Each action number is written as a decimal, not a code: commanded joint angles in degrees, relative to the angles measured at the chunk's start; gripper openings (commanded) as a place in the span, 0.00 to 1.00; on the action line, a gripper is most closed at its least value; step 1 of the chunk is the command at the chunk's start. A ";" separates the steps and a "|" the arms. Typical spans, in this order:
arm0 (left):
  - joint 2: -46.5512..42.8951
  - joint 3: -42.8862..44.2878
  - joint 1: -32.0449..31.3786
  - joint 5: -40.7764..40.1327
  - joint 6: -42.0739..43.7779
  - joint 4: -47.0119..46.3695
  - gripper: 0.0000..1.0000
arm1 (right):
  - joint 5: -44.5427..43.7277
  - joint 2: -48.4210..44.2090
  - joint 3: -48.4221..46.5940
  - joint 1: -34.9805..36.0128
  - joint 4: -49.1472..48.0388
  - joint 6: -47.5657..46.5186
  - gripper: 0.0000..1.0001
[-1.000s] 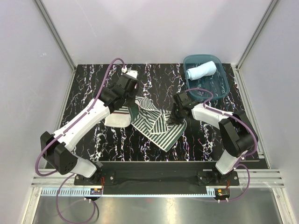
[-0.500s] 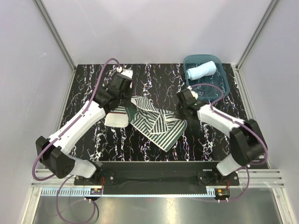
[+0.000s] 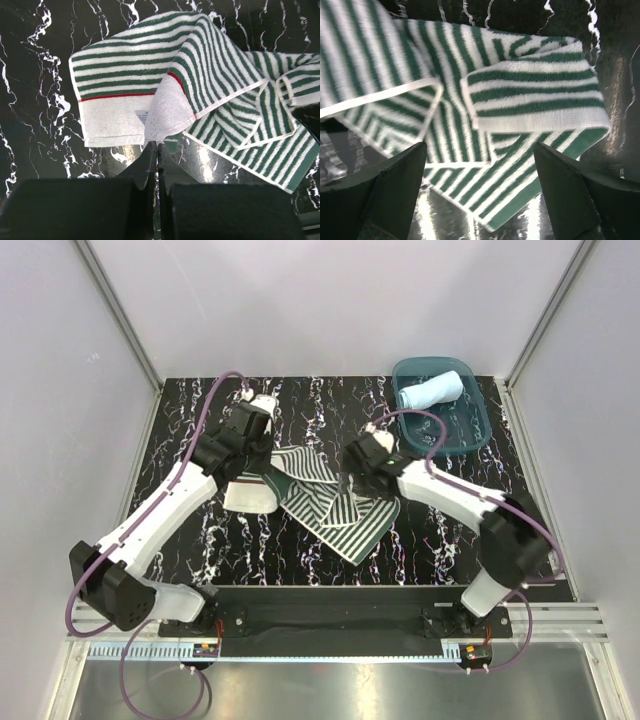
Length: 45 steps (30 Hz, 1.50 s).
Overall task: Roll the towels
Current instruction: Flatten the towel
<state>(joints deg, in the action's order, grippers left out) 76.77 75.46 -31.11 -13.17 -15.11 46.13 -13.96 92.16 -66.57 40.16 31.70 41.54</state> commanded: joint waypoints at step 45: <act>-7.60 -7.43 6.50 5.52 2.02 -5.17 0.00 | -27.35 21.05 -22.64 6.24 16.73 -19.56 0.00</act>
<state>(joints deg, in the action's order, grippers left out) 70.85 67.85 -24.95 -8.71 -13.91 42.78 -37.06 117.23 -87.99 46.24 50.39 23.09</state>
